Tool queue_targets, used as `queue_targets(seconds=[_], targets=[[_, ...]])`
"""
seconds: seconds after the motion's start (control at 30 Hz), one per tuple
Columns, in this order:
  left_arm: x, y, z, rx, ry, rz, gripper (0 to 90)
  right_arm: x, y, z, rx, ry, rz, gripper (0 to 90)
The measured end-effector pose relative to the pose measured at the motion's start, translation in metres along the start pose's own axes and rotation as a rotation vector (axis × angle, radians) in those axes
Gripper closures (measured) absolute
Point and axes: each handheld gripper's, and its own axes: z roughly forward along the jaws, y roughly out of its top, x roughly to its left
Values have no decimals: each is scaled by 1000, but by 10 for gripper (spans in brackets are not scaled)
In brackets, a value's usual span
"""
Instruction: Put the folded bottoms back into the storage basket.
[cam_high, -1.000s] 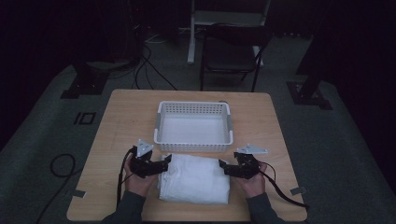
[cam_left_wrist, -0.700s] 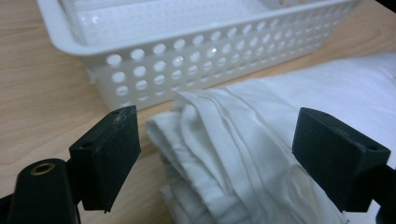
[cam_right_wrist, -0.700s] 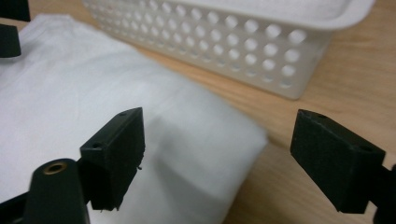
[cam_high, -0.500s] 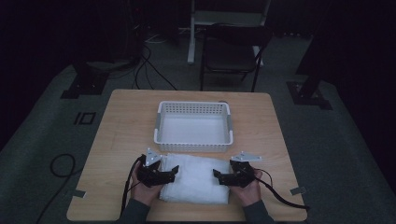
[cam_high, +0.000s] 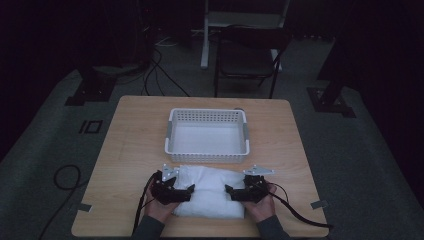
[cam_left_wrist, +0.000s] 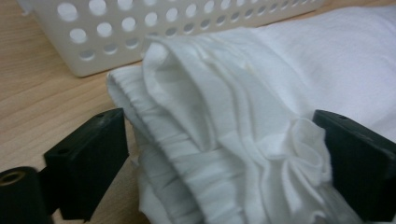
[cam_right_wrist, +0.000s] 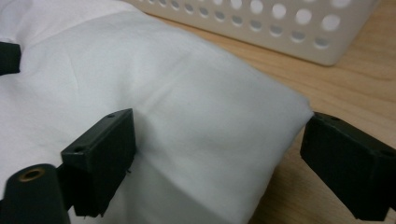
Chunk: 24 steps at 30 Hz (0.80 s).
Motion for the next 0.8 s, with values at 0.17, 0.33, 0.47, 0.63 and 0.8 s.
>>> queue_targets(seconds=[0.17, 0.33, 0.47, 0.63, 0.8], targets=[[10, -5, 7, 18, -64, -58, 9, -5, -3, 4, 8, 26, 40, 90], [16, -7, 12, 34, -105, -102, 0, -9, -5, 8, 20, 52, 72, 88], [20, -8, 15, 40, -138, -124, 0, -14, -6, 11, 35, 91, 119, 89], [21, -8, 16, 31, -170, -108, 4, -16, -6, 13, 29, 134, 113, 138], [22, -7, 15, 35, -228, -126, 159, -19, -7, 14, 29, 224, 155, 301]])
